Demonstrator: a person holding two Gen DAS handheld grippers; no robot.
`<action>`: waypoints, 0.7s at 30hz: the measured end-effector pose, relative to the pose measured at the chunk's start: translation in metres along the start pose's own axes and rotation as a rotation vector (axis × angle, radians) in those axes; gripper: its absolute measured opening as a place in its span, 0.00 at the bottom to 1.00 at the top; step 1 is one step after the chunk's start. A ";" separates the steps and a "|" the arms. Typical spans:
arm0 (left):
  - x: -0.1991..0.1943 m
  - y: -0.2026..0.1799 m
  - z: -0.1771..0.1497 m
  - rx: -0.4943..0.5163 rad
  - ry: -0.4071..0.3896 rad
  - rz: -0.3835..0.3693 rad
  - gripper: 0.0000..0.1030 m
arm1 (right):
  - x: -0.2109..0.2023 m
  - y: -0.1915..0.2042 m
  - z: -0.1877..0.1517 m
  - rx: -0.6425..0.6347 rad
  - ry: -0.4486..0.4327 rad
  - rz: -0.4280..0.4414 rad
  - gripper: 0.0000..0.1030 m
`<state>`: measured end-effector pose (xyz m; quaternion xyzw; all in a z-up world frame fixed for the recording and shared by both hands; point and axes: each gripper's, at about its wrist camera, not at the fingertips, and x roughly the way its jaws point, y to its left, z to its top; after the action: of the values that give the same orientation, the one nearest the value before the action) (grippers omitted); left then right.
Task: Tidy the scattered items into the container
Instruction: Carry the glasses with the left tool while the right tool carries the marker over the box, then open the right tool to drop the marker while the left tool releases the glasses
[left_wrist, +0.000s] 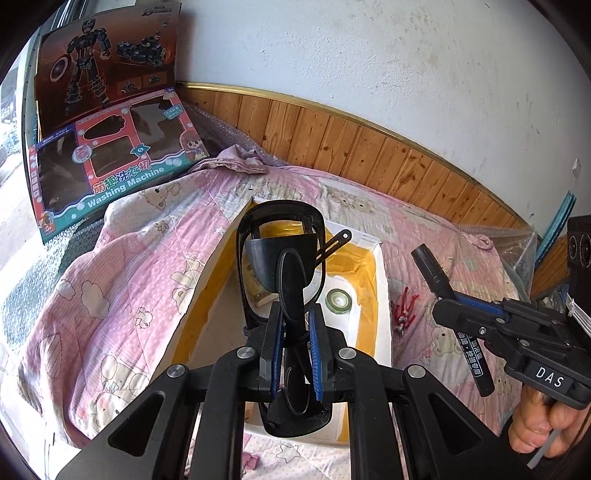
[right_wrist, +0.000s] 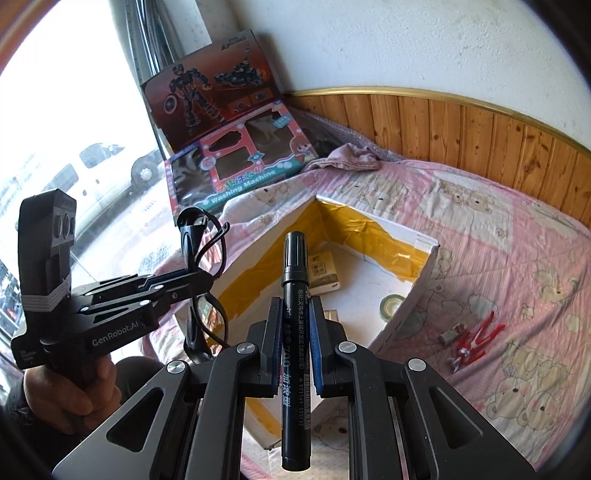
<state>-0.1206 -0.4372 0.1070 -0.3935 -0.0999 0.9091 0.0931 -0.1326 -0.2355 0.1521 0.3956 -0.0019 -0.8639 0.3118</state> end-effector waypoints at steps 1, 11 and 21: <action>0.003 0.001 0.001 0.004 0.004 -0.001 0.13 | 0.003 -0.002 0.004 0.001 0.002 -0.001 0.13; 0.036 0.012 0.005 0.040 0.076 0.001 0.13 | 0.046 -0.021 0.033 0.006 0.055 -0.009 0.13; 0.063 0.021 0.008 -0.064 0.135 -0.032 0.13 | 0.096 -0.033 0.045 0.012 0.146 -0.002 0.13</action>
<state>-0.1712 -0.4424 0.0634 -0.4549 -0.1287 0.8753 0.1017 -0.2287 -0.2715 0.1095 0.4595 0.0162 -0.8329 0.3081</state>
